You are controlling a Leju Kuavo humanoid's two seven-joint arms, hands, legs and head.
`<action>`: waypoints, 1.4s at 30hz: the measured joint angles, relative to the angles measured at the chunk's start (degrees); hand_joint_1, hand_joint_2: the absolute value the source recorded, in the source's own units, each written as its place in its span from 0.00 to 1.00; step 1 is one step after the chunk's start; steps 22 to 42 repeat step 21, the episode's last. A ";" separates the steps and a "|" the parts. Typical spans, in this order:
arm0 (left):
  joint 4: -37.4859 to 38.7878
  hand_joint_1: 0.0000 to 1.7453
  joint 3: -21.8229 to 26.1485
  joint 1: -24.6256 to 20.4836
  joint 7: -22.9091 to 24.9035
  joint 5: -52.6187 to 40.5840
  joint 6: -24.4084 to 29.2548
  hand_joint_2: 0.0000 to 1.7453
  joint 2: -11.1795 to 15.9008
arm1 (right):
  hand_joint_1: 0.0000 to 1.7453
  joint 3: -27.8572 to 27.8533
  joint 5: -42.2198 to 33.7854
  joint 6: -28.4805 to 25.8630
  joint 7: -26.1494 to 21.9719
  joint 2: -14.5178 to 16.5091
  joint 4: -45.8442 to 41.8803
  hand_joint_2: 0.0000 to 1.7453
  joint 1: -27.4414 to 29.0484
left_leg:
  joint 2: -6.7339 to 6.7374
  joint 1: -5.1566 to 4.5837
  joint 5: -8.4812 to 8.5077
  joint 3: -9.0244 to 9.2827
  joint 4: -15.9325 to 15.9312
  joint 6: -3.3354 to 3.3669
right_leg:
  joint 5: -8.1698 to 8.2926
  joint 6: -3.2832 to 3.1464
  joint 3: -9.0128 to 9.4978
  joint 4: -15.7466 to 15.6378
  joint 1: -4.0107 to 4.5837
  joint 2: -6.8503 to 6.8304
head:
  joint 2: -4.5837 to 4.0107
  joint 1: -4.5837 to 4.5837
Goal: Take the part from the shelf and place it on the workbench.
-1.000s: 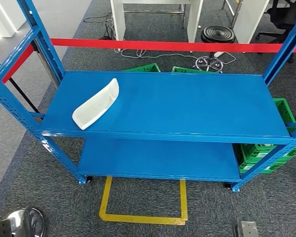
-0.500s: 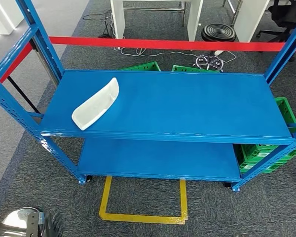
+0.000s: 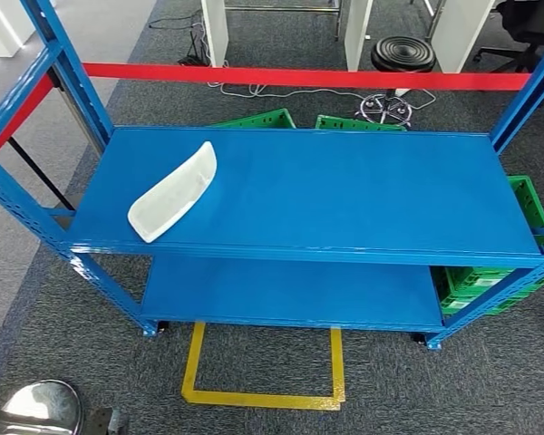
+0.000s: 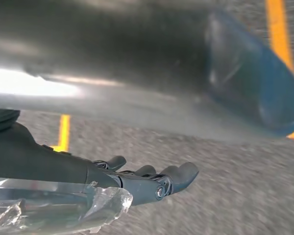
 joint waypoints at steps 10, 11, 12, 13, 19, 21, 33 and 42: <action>8.01 0.00 -9.48 -0.40 4.05 4.04 2.31 0.00 3.55 | 0.00 1.25 -2.24 2.32 3.00 -0.07 6.55 0.00 -0.83 | 0.02 0.00 -0.44 0.25 -0.33 0.04 | -0.44 0.12 0.18 -0.17 -0.01 -0.01 | 0.00 0.02; 8.26 0.00 -9.75 -0.43 4.12 4.05 2.31 0.00 3.68 | 0.00 1.33 -2.25 2.33 3.01 -0.08 6.74 0.00 -0.87 | 0.02 -0.01 -0.45 0.33 -0.33 0.04 | -0.45 0.13 0.27 -0.18 -0.01 -0.01 | 0.00 0.01; 8.45 0.00 -9.97 -0.47 4.18 4.05 2.31 0.00 3.79 | 0.00 1.43 -2.26 2.33 3.01 -0.09 6.90 0.00 -0.88 | 0.02 -0.01 -0.45 0.42 -0.33 0.04 | -0.44 0.13 0.35 -0.19 -0.01 -0.01 | 0.00 0.02; 8.61 0.00 -10.14 -0.52 4.21 4.05 2.31 0.00 3.88 | 0.00 1.51 -2.26 2.34 3.02 -0.09 7.03 0.00 -0.89 | 0.02 -0.01 -0.45 0.50 -0.33 0.05 | -0.44 0.13 0.44 -0.20 -0.01 -0.01 | 0.00 0.02; 9.16 0.00 -10.87 -0.82 4.23 4.05 2.31 0.00 4.15 | 0.00 1.80 -2.28 2.34 3.05 -0.10 7.45 0.00 -1.00 | 0.01 -0.01 -0.44 1.02 -0.33 0.05 | -0.44 0.13 0.95 -0.21 -0.01 0.00 | 0.00 0.01; 9.27 0.00 -10.94 -0.87 4.23 4.05 2.31 0.00 4.16 | 0.00 1.90 -2.28 2.34 3.05 -0.10 7.52 0.33 -1.02 | 0.01 -0.01 -0.44 1.10 -0.33 0.05 | -0.44 0.13 1.03 -0.21 -0.01 0.00 | 0.00 0.01; 9.27 0.00 -10.94 -0.87 4.23 4.05 2.31 0.00 4.16 | 0.00 1.90 -2.28 2.34 3.05 -0.10 7.52 0.33 -1.02 | 0.01 -0.01 -0.44 1.10 -0.33 0.05 | -0.44 0.13 1.03 -0.21 -0.01 0.00 | 0.00 0.01; 9.27 0.00 -10.94 -0.87 4.23 4.05 2.31 0.00 4.16 | 0.00 1.90 -2.28 2.34 3.05 -0.10 7.52 0.33 -1.02 | 0.01 -0.01 -0.44 1.10 -0.33 0.05 | -0.44 0.13 1.03 -0.21 -0.01 0.00 | 0.00 0.01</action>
